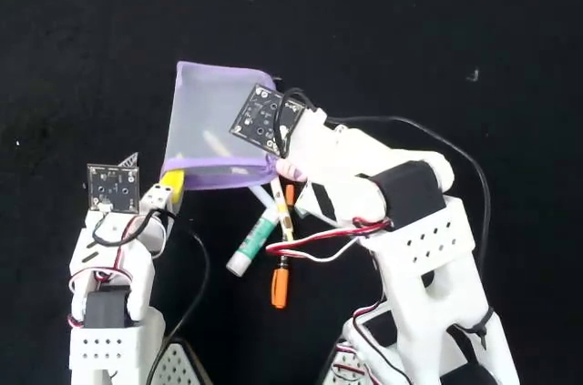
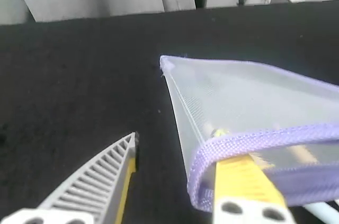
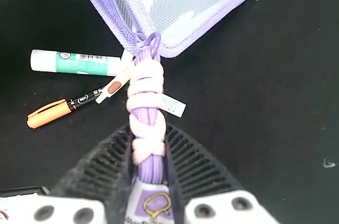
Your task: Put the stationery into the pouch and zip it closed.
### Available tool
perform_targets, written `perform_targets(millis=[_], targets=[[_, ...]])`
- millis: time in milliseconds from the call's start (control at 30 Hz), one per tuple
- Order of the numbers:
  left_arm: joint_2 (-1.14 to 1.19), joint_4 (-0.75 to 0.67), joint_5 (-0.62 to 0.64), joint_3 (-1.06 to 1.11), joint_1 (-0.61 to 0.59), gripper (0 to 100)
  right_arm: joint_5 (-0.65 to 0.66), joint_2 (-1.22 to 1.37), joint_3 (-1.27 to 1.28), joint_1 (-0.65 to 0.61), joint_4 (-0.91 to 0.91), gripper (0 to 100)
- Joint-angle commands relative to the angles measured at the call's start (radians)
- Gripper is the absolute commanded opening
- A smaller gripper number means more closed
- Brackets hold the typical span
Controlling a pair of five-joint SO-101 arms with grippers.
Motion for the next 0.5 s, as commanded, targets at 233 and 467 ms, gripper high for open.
perform_targets(millis=[233,467], targets=[[0.0,-0.153,0.005,0.033,0.082,22,0.009,-0.005,-0.051,-0.011,0.005,1.1],[0.002,-0.143,0.006,0.015,0.082,22,0.009,-0.005,-0.051,-0.011,0.005,1.1]])
